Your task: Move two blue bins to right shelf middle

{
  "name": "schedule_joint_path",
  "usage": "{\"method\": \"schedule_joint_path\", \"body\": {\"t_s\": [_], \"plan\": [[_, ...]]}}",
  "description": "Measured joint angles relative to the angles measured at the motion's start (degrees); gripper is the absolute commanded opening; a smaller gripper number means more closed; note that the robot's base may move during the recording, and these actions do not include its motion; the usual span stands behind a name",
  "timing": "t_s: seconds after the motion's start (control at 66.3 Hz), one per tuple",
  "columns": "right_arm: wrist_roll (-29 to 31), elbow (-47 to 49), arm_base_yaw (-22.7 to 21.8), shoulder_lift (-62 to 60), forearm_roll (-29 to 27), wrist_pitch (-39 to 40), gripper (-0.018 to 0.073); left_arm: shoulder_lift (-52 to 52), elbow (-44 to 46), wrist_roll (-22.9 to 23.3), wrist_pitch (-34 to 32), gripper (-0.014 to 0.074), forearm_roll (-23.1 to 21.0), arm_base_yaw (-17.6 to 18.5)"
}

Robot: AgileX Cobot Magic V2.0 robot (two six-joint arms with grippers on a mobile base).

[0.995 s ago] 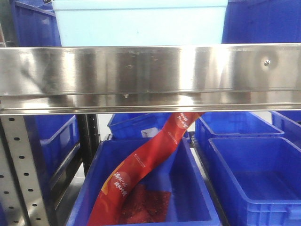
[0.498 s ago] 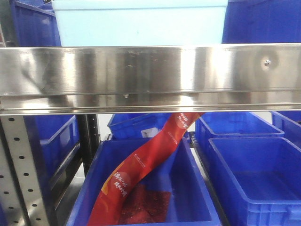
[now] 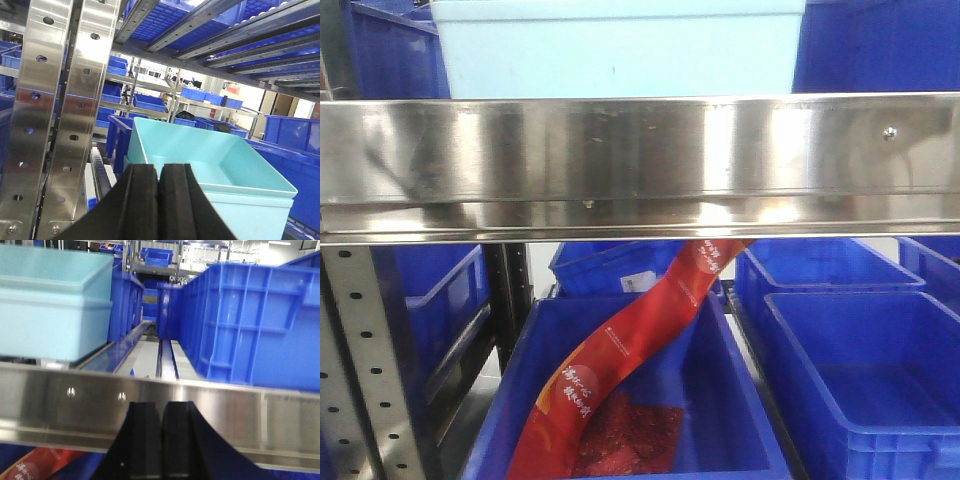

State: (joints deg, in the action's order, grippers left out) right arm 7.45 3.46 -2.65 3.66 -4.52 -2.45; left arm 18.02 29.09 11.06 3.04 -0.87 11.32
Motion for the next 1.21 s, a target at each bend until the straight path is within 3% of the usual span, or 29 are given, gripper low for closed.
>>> {"method": "schedule_joint_path", "body": {"t_s": [0.845,0.935,1.041,1.206], "plan": [[-2.38,-3.34,-0.41,-3.50,0.85,-0.71,-0.0165,0.00,-0.09,0.00,0.00,-0.0111,0.00,0.00],[-2.38,-3.34,-0.41,-3.50,0.85,-0.71,-0.0165,-0.24,-0.09,-1.56,0.78,-0.0111,3.97,-0.07],[-2.38,-3.34,-0.41,-3.50,0.85,-0.71,-0.0165,-1.92,-1.84,-2.96,1.10,-0.0111,8.94,-1.62],[-2.42,-3.34,-0.41,-3.50,0.85,-0.71,-0.0165,-7.40,-11.37,-4.56,0.99,-0.0111,5.69,-7.06]]}}
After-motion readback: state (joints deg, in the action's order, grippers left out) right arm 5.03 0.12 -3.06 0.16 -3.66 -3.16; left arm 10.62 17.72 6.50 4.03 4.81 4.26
